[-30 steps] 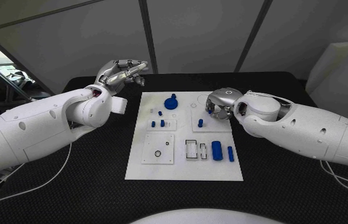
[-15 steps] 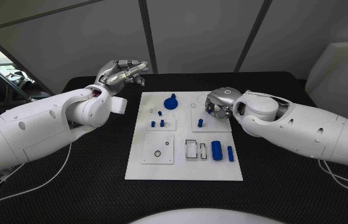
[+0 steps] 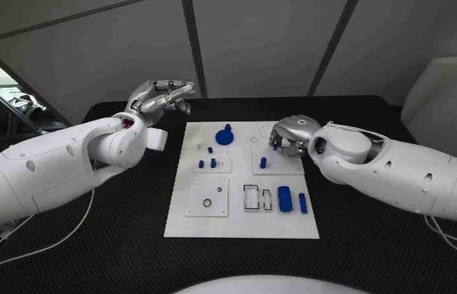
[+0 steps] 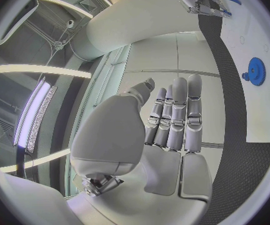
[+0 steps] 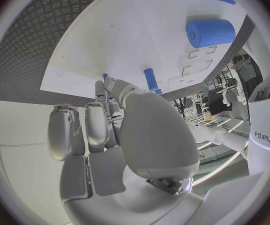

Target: Assemble the parts on the task board

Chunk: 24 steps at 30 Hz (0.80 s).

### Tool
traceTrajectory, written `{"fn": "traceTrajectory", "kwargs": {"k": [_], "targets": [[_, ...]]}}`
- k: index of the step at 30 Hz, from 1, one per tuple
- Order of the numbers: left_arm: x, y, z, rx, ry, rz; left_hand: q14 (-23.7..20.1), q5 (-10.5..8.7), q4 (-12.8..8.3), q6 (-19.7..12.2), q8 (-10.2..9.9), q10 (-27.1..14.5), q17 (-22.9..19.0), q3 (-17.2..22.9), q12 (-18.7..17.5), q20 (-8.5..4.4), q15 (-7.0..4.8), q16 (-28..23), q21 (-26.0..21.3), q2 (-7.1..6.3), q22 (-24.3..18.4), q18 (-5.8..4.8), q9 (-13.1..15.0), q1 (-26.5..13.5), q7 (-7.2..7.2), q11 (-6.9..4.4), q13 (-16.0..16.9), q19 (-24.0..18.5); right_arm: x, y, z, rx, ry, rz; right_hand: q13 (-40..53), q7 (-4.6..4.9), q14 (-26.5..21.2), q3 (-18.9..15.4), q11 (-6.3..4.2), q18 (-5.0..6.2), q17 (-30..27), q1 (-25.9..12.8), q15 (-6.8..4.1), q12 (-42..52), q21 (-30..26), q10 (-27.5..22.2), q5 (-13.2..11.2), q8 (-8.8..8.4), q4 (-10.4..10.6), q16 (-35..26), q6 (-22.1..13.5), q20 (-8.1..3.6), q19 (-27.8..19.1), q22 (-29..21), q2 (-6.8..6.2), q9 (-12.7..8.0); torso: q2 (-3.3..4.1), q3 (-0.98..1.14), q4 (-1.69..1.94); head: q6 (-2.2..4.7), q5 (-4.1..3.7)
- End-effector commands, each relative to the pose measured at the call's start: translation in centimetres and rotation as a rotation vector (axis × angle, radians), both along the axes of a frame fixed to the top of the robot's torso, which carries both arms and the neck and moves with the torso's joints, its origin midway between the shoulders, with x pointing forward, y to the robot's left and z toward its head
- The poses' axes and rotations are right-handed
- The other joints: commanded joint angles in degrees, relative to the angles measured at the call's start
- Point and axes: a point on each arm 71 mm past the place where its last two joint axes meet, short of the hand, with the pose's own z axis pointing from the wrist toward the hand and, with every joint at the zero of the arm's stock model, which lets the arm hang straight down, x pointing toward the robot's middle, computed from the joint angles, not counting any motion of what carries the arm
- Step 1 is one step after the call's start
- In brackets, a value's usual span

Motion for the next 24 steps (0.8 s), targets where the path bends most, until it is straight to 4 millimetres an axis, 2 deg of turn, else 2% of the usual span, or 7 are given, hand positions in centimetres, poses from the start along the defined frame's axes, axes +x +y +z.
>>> {"fn": "traceTrajectory", "kwargs": {"k": [1,9,12,16,18,22,24], "targets": [[0.1,0.0,0.1,-0.006,-0.002,0.001,-0.37,-0.06,0.4,-0.52,0.34,-0.59,-0.26,-0.93,0.53,0.32,0.23,-0.35,-0.57,0.38,-0.28,-0.72,-0.03,-0.53,0.11,0.12,0.09,-0.22,-0.3,0.1,0.9,0.054,-0.051,0.009,-0.04,-0.04,2.17,0.41,-0.09,-1.06,-0.01,-0.63,-0.43,-0.23,0.41,0.49,-0.11,0.2,-0.08,0.01,0.34,0.03,0.38,5.75,-0.08,0.02,-0.01,-0.01,0.05,0.12,-0.05],[0.3,0.1,-0.1,-0.008,0.001,0.011,-0.82,-0.11,0.65,-1.52,0.49,-1.85,-0.82,-2.46,0.93,0.54,0.53,-0.47,-1.5,0.29,-0.97,-0.75,-0.07,-0.88,0.46,0.49,0.08,-0.23,-1.6,0.2,2.1,0.11,-0.085,0.029,-0.06,-0.09,2.21,0.56,-0.14,-1.13,0.11,-0.9,-0.46,-0.4,0.62,0.55,0.23,0.12,-0.3,0.16,0.4,0.01,0.59,6.04,-0.22,0.0,-0.04,-0.05,-0.05,0.28,-0.21],[0.4,-0.1,-0.2,-0.011,0.004,0.005,-0.86,-0.09,0.65,-1.5,0.56,-1.84,-0.86,-2.52,1.03,0.55,0.54,-0.48,-1.57,0.38,-1.02,-0.75,-0.05,-0.83,0.46,0.49,0.11,-0.22,-2.2,0.9,2.8,0.143,-0.092,0.05,-0.07,-0.09,2.22,0.68,-0.14,-1.17,0.13,-1.05,-0.47,-0.49,0.75,0.6,0.48,0.08,-0.43,0.22,0.44,0.0,0.71,6.21,-0.27,-0.01,0.01,-0.06,0.08,0.47,-0.16],[0.7,-0.6,-0.5,-0.01,0.006,0.011,-1.95,-0.07,0.99,-2.06,0.98,-2.58,-1.76,-3.75,1.72,0.74,0.67,-1.54,-2.81,0.67,-1.88,-0.75,-0.02,-1.03,0.49,0.61,0.2,-0.73,-3.4,2.6,3.7,0.19,-0.09,0.097,-0.08,-0.09,2.23,0.76,-0.15,-1.19,0.14,-1.1,-0.48,-0.54,0.79,0.65,0.61,0.05,-0.54,0.26,0.47,0.0,0.75,6.27,-0.3,-0.02,-0.07,-0.06,0.21,0.45,0.24],[0.9,-0.7,-0.8,-0.006,0.008,0.018,-3.71,-0.06,1.18,-2.53,1.29,-3.23,-2.91,-4.61,2.2,0.96,0.97,-3.5,-4.41,0.87,-2.92,-0.8,-0.02,-1.01,0.6,0.77,0.24,-1.92,-3.9,3.5,3.9,0.208,-0.087,0.121,-0.08,-0.1,2.23,0.78,-0.16,-1.19,0.14,-1.1,-0.48,-0.54,0.79,0.66,0.63,0.04,-0.57,0.26,0.47,0.0,0.74,6.26,-0.3,-0.02,-0.15,-0.04,0.19,0.43,0.54],[1.1,-1.0,-1.2,-0.006,0.018,0.028,-5.99,-0.01,1.4,-3.22,2.21,-4.24,-5.55,-6.09,3.4,1.47,1.52,-7.96,-7.73,1.5,-5.36,-0.79,0.02,-0.49,0.83,1.06,0.29,-3.88,-4.8,5.3,4.3,0.237,-0.074,0.169,-0.08,-0.1,2.23,0.83,-0.16,-1.19,0.14,-1.1,-0.48,-0.57,0.81,0.67,0.66,0.02,-0.65,0.28,0.48,-0.01,0.76,6.29,-0.3,-0.02,-0.23,-0.13,0.16,0.47,1.26],[1.2,-1.2,-1.5,-0.006,0.024,0.03,-6.24,0.01,1.54,-3.61,2.86,-4.73,-7.12,-6.95,4.19,1.75,1.72,-10.56,-9.47,1.87,-6.84,-0.75,0.01,-0.12,0.92,1.22,0.25,-4.45,-5.3,6.5,4.5,0.252,-0.065,0.198,-0.08,-0.1,2.23,0.84,-0.16,-1.19,0.14,-1.11,-0.48,-0.57,0.8,0.67,0.66,0.02,-0.65,0.27,0.48,-0.01,0.76,6.28,-0.31,-0.02,-0.31,-0.2,0.21,0.21,1.71]]}}
